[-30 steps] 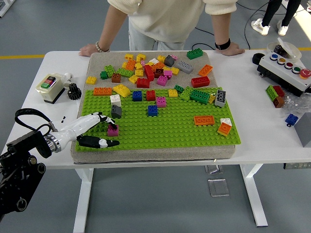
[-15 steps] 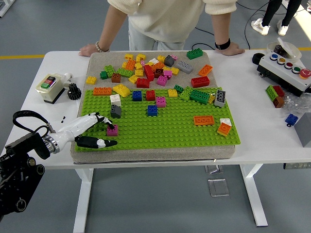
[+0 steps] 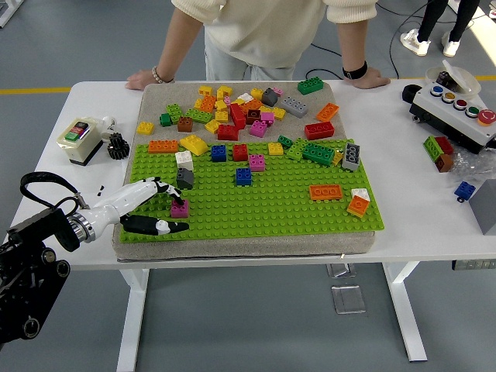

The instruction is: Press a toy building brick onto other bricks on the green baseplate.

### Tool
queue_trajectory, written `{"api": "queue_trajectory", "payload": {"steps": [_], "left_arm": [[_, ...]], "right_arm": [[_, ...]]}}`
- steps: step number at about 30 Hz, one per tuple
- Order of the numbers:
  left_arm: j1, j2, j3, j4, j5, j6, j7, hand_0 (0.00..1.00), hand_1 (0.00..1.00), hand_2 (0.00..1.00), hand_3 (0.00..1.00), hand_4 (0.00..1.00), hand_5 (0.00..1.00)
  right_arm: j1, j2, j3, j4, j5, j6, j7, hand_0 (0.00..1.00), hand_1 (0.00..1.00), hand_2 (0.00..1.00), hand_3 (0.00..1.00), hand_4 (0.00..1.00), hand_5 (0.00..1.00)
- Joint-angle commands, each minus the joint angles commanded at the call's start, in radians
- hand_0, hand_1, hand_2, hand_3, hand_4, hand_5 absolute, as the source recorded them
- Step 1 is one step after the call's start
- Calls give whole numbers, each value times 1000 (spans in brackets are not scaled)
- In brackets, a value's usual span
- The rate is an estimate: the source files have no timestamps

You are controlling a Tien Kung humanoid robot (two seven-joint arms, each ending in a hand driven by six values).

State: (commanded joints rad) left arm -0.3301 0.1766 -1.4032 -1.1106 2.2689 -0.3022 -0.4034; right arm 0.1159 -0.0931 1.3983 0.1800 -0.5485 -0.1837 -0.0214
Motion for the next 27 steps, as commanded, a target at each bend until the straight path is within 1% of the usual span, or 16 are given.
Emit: {"api": "queue_trajectory", "payload": {"steps": [6,15,16,17,22,23,27], "left_arm": [[0,2,-3,-20,0,-8,4,998,833,817,624,998,718],[-9,3,1,-43,0,-6,12,998,818,806,628,998,715],[-11,3,2,-45,0,-4,13,998,818,806,628,998,715],[-12,3,2,-47,0,-2,14,989,779,769,673,998,703],[-25,5,3,-57,0,20,17,989,779,769,673,998,703],[-27,6,2,-57,0,21,17,965,761,746,681,998,675],[-35,9,0,-63,-23,33,18,965,761,746,681,998,675]], "right_arm": [[-1,1,0,0,1,0,2,727,660,706,576,915,499],[1,-1,4,0,2,2,2,727,660,706,576,915,499],[1,-1,4,0,2,2,2,727,660,706,576,915,499],[1,-1,4,0,2,2,2,726,660,706,575,914,498],[0,-1,5,0,4,4,2,726,660,706,575,914,498],[0,-1,6,0,4,4,2,726,659,706,575,915,499],[2,-2,7,0,5,4,2,726,659,706,575,915,499]]}}
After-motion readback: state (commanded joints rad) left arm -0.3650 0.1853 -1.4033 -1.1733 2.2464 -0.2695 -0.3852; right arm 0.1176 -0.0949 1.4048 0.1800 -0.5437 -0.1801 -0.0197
